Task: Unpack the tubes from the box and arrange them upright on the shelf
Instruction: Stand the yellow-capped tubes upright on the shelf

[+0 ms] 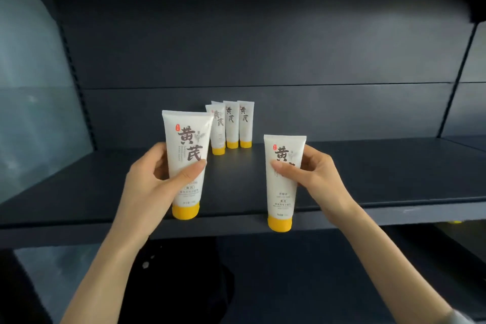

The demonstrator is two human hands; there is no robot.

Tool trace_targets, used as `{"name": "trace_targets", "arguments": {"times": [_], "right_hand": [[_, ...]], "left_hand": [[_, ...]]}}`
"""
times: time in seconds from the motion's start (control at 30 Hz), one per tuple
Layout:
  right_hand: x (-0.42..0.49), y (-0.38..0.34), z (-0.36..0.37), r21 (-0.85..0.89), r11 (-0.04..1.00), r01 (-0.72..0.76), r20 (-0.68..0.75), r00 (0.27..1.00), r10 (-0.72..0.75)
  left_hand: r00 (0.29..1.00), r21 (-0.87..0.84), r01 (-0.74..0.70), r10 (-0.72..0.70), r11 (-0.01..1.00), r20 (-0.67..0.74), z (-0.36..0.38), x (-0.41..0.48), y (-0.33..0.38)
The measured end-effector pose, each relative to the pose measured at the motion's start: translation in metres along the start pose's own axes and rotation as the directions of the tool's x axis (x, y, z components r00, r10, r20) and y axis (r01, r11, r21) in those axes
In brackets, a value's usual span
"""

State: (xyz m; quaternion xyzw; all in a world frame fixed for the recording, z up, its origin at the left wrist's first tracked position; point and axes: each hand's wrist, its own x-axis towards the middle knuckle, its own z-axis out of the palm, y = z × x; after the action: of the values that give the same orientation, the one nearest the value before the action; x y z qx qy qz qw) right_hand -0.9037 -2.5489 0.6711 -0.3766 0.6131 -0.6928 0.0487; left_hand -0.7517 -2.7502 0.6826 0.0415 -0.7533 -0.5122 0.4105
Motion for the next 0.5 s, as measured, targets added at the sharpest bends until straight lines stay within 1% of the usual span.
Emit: {"name": "trace_targets", "arguments": {"times": [0.13,0.27,0.4,0.5], "right_hand": [[0.029,0.005,0.021,0.028,1.0,-0.015,-0.017,1.0,0.015],[0.077,0.009,0.028,0.03,0.999,-0.022,-0.051,0.998,0.023],[0.13,0.025,0.03,-0.033,0.999,-0.036,-0.106,0.994,0.032],[0.167,0.046,0.033,-0.098,0.991,-0.087,-0.147,0.987,0.072]], "left_hand": [[1.0,0.087,0.006,-0.004,0.996,-0.015,-0.025,0.014,-0.011],[0.998,0.098,0.014,-0.009,0.995,-0.054,-0.038,0.031,-0.018],[0.997,0.09,0.008,-0.001,0.996,-0.077,-0.032,0.048,-0.02],[0.997,0.086,0.006,0.001,0.996,-0.074,-0.024,0.059,-0.023]]}}
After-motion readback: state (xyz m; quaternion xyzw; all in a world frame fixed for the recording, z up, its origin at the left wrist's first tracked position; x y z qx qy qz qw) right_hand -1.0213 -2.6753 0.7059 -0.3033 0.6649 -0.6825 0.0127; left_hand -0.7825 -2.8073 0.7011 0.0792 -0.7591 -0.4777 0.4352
